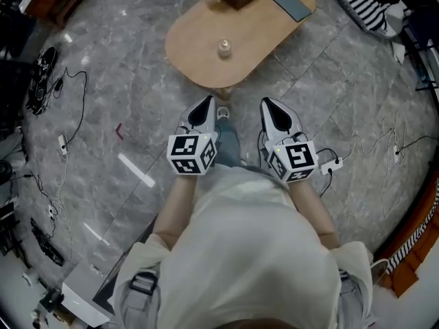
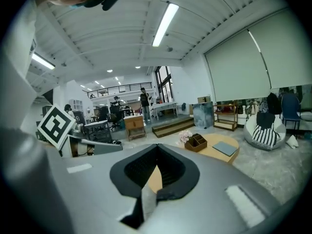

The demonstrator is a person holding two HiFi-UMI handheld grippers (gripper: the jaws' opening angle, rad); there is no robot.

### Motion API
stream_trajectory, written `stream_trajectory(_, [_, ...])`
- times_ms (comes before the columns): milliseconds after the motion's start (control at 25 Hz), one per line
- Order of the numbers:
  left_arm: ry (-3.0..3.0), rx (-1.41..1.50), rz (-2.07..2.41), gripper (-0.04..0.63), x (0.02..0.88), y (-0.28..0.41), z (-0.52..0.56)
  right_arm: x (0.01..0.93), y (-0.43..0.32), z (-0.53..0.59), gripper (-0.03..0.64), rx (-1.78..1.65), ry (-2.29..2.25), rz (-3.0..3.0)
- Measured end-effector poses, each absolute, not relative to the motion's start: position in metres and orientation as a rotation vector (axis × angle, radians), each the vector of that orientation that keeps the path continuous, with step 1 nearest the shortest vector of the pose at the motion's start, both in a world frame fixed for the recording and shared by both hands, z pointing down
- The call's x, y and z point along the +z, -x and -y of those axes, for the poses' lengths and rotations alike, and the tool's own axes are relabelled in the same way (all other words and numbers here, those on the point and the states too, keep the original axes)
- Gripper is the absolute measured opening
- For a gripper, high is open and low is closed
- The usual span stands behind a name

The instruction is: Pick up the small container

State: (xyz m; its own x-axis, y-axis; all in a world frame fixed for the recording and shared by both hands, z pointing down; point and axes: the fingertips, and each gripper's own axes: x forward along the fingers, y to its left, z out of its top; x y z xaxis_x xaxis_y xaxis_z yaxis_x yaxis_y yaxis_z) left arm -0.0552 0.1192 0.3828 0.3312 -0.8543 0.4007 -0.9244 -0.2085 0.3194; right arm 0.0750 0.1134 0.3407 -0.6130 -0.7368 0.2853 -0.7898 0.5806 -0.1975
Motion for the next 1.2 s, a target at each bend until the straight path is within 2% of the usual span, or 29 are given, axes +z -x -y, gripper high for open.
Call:
stream_trajectory(720, [-2.126,0.320,1.351,0.002,0.468,0.085,0.045,0.407,-0.025,0.042,-0.006,0.583,-1.281,2.500])
stream_trajectory(1200, [-2.161,0.468,1.206,0.014,0.558,0.086,0.106,0.471,-0.009,0.105,-0.005,0.601,-1.287,2.419])
